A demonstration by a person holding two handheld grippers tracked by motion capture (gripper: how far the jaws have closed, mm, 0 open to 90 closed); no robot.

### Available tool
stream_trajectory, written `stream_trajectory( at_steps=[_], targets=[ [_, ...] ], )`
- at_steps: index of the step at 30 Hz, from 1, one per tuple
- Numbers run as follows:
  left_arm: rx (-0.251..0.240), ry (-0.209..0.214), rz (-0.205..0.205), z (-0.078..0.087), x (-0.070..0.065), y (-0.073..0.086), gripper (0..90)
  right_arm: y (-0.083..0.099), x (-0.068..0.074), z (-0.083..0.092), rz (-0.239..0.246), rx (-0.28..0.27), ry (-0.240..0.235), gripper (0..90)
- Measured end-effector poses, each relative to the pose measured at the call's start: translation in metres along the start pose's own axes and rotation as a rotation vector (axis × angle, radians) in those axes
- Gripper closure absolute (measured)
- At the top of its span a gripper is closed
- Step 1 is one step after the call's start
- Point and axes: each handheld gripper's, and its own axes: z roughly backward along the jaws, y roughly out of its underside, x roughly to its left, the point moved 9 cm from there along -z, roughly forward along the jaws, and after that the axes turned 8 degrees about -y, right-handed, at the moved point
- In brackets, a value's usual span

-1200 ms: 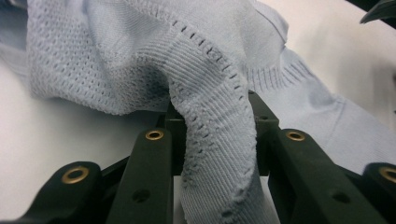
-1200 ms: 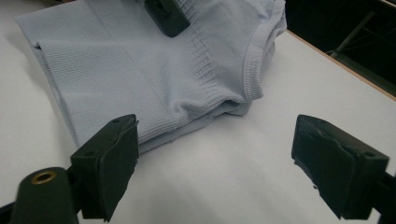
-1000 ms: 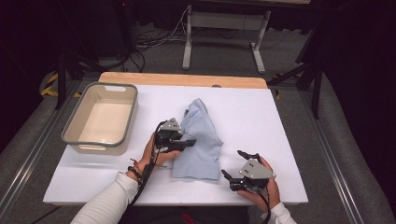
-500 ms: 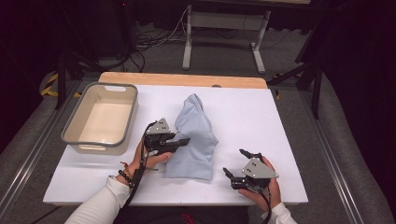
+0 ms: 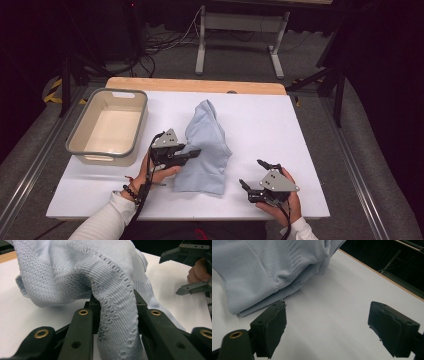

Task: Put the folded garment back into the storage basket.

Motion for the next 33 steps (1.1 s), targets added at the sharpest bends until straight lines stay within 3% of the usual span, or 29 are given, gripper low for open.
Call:
stream_trajectory(
  at_steps=[13, 24, 33],
  targets=[
    [-0.008, 0.000, -0.003, 0.001, 0.000, 0.000, 70.7, -0.002, 0.000, 0.000, -0.009, -0.010, -0.005, 16.1],
    [-0.008, 0.001, -0.023, 0.002, -0.004, -0.001, 70.7, -0.015, 0.000, -0.002, -0.026, -0.054, -0.018, 16.4],
    [-0.001, 0.006, -0.039, 0.001, -0.007, 0.000, 70.7, -0.020, 0.003, -0.007, -0.017, -0.056, -0.032, 16.8]
  ],
)
